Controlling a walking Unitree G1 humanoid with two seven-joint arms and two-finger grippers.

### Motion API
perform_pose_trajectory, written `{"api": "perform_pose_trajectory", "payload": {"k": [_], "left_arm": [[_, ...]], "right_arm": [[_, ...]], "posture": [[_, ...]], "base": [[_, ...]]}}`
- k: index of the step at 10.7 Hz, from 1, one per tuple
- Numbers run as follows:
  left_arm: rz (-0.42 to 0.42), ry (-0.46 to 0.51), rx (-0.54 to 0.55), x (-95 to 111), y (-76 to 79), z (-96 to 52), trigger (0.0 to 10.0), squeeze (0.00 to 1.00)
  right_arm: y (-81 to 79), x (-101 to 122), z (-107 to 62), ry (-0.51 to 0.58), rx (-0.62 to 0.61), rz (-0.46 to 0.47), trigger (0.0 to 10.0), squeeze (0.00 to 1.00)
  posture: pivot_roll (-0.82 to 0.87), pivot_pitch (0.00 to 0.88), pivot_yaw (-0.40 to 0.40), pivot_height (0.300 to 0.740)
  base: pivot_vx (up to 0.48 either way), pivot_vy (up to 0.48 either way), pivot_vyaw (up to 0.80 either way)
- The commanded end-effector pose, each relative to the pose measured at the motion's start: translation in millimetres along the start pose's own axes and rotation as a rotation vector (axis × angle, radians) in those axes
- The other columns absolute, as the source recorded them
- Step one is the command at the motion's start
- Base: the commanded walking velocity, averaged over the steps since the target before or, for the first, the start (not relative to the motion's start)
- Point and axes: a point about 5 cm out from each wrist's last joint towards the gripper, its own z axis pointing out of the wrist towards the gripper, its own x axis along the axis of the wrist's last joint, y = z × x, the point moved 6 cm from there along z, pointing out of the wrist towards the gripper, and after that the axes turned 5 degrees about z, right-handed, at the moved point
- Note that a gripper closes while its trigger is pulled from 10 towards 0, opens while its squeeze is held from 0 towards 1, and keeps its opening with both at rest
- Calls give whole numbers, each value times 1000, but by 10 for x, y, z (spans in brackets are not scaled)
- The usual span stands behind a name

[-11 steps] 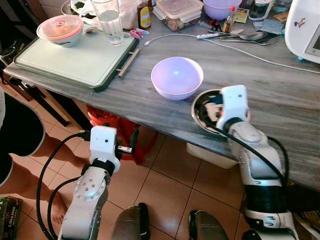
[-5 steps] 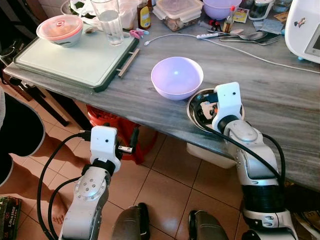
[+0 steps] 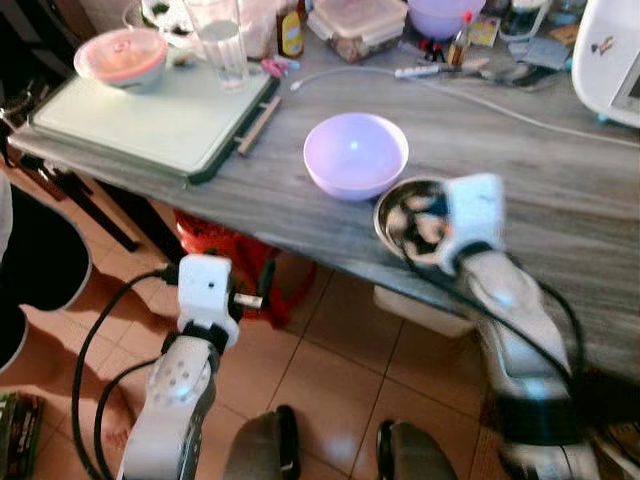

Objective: Setting the table

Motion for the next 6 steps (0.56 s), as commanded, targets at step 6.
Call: {"api": "perform_pose_trajectory", "payload": {"k": [6], "left_arm": [[1,7,27,4,-55,-2,10000,0]], "right_arm": [[-68,129,-322,206,-10,-19,10000,0]], "posture": [[-5,154,69,740]], "base": [[-84,0,0]]}}
